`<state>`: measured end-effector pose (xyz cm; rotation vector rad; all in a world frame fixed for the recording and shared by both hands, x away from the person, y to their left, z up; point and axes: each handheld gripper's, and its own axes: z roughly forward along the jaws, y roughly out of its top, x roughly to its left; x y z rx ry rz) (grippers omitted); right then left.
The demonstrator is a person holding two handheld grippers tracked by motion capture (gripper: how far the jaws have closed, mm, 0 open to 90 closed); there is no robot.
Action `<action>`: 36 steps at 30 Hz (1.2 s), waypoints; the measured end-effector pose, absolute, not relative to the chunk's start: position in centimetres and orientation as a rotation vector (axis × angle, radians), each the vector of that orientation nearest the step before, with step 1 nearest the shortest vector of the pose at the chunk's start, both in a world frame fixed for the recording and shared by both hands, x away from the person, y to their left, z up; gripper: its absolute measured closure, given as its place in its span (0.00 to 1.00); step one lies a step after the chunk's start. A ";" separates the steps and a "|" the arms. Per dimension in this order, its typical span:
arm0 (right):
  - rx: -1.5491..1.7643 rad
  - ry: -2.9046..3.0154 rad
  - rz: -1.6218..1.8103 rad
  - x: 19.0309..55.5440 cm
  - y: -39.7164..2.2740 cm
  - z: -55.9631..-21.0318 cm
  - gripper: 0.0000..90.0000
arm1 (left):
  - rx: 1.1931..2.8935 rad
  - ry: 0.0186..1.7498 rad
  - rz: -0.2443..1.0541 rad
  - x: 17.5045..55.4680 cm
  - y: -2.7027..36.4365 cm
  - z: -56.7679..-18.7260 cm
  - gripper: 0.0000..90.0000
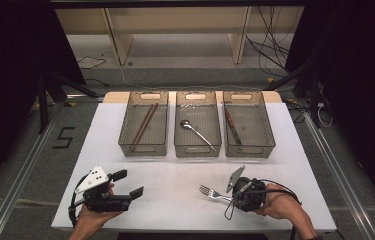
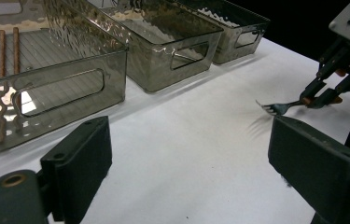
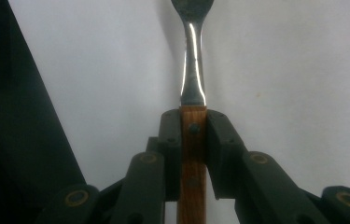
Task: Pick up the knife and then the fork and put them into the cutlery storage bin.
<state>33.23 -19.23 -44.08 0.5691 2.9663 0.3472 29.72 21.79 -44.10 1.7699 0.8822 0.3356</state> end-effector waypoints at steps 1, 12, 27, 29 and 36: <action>0.586 2.956 0.373 33.3 -19.3 -43.8 0.86 | 1.771 0.882 0.336 29.7 21.8 -44.1 0.15; 0.766 2.864 0.554 34.9 -20.0 -42.0 0.87 | 1.766 0.888 0.336 29.7 21.9 -44.1 0.15; 0.966 2.701 0.734 37.8 -21.4 -39.0 0.87 | 1.758 0.892 0.337 29.7 21.9 -44.1 0.15; 0.984 2.674 0.754 38.4 -21.6 -38.5 0.87 | 1.758 0.892 0.338 29.7 21.9 -44.1 0.15; 1.094 2.550 0.847 40.8 -22.2 -37.0 0.86 | 1.759 0.892 0.345 29.7 22.0 -44.1 0.15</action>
